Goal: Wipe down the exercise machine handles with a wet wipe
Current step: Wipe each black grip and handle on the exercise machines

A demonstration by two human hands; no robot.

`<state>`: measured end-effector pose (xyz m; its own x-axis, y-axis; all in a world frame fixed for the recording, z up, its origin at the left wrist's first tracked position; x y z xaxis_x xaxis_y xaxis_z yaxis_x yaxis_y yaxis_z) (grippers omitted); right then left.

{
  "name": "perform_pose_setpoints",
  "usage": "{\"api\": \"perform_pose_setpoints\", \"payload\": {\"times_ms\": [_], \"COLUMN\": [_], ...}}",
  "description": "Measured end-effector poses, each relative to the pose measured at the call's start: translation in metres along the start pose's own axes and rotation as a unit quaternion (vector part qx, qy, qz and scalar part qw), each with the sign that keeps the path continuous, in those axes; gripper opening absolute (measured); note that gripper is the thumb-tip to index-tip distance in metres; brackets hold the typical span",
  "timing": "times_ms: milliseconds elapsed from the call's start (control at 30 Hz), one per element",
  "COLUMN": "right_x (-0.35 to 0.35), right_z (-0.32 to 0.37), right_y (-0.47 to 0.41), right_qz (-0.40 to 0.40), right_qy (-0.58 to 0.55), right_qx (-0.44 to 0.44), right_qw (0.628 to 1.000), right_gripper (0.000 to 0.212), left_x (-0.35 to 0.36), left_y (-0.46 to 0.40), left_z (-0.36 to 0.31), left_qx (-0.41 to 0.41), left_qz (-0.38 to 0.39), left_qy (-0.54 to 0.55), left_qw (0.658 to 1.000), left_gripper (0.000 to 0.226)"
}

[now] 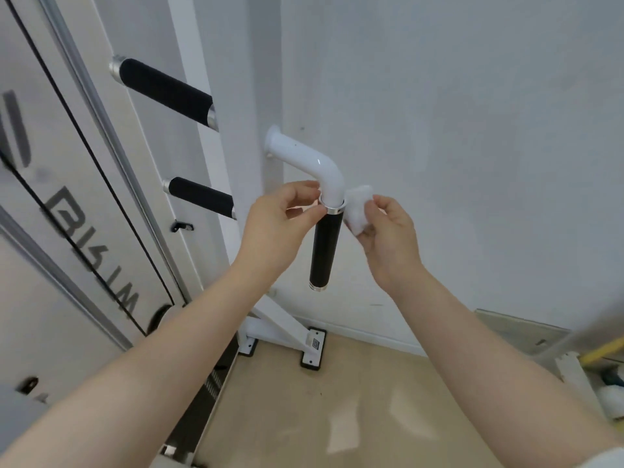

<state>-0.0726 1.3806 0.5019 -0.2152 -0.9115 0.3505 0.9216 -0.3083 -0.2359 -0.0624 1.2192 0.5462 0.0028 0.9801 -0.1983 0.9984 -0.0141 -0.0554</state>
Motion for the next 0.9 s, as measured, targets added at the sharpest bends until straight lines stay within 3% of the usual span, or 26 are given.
{"api": "perform_pose_setpoints", "payload": {"times_ms": [67,233,433,533,633,800,900], "right_x": [0.026,0.013,0.032,0.026,0.025,0.023,0.002], "right_z": [-0.002,-0.034,-0.01,-0.038,-0.042,-0.018,-0.044], "right_y": [0.003,0.015,-0.005,0.018,0.018,0.002,0.024], "right_qz": [0.104,0.303,0.373,0.421,0.395,0.292,0.223], "right_qy": [-0.065,0.075,-0.082,0.036,0.047,-0.18,-0.073], "right_qx": [0.026,0.126,0.13,0.157,0.181,0.11,0.12], "right_qw": [0.992,0.942,0.915,0.893,0.899,0.933,0.965], "right_gripper": [0.018,0.027,0.037,0.039,0.041,0.009,0.014], "left_x": [-0.002,-0.009,-0.012,-0.014,-0.011,-0.007,-0.004], "left_y": [0.003,0.01,0.022,0.025,0.028,0.026,0.025], "left_z": [-0.001,0.001,0.001,0.003,0.006,0.013,0.013], "left_qx": [0.033,-0.005,-0.033,-0.049,-0.064,-0.1,-0.117], "left_qz": [-0.028,-0.004,0.004,-0.006,-0.008,-0.019,0.004], "left_qy": [-0.063,-0.03,-0.009,-0.005,-0.005,0.015,0.022], "left_qw": [0.997,1.0,0.999,0.999,0.998,0.995,0.993], "left_gripper": [0.008,0.013,0.019,0.021,0.025,0.018,0.011]}}
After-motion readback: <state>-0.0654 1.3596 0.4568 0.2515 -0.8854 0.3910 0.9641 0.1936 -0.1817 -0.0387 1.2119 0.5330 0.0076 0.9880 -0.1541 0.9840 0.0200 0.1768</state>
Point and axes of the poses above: each hand's wrist, its own y-axis away from the middle knuckle, its own x-axis out of the palm, z = x × y, the point moved 5 cm from there along -y, towards the middle knuckle, and after that the axes turned 13 degrees about -x, right-handed, at the moved point
